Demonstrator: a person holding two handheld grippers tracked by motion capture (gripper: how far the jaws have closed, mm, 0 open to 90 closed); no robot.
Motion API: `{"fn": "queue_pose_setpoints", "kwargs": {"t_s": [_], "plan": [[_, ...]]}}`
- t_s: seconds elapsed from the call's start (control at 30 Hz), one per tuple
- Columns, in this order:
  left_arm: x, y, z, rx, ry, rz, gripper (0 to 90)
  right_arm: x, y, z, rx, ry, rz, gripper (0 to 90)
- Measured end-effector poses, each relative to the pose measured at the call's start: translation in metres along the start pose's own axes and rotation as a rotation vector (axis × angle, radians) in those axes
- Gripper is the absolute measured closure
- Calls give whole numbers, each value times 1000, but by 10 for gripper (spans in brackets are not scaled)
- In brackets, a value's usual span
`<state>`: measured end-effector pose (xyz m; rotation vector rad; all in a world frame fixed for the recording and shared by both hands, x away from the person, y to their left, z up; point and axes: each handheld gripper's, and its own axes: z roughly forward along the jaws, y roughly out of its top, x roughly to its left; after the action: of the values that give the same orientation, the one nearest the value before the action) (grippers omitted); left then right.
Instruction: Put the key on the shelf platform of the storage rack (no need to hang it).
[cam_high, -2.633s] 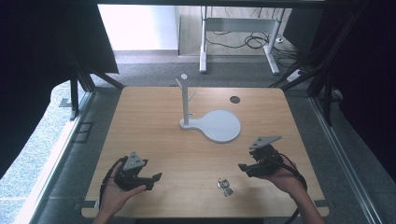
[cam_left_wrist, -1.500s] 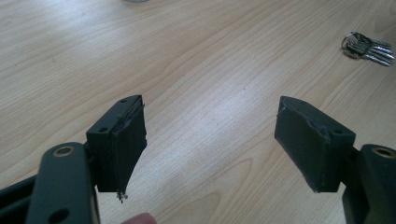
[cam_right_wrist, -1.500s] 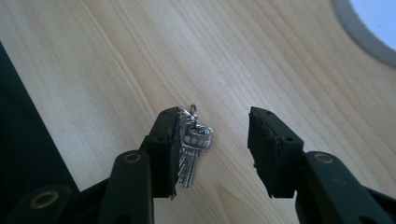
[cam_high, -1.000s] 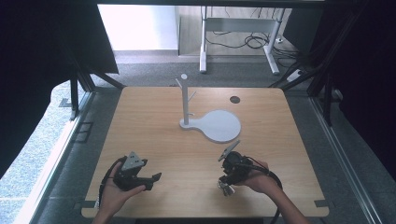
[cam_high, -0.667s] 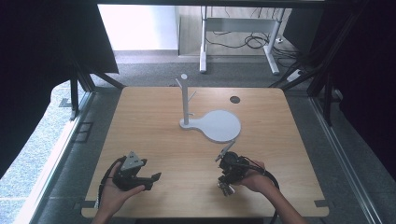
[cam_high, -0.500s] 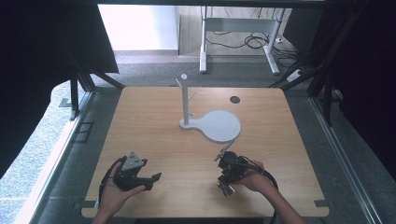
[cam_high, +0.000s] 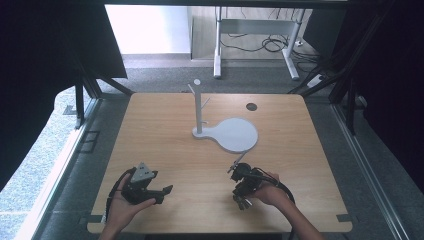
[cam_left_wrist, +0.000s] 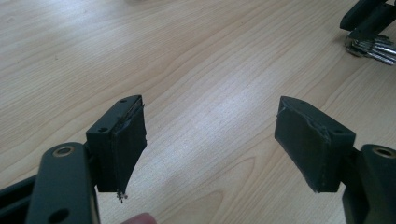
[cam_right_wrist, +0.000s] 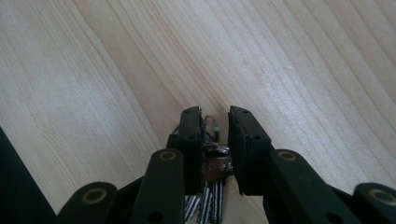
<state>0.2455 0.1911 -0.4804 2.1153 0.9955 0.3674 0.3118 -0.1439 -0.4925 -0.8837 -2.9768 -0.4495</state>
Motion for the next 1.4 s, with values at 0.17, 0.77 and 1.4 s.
{"fn": "queue_pose_setpoints", "kwargs": {"t_s": [0.17,0.77,1.4], "plan": [[-1,0,0,0,0,1,251,2,0,3,20,10,14,797],[1,-1,1,4,3,-3,251,2,-1,-9,28,4,18,894],[2,0,-2,-5,4,-9,251,0,4,-51,-19,-33,8,896]]}}
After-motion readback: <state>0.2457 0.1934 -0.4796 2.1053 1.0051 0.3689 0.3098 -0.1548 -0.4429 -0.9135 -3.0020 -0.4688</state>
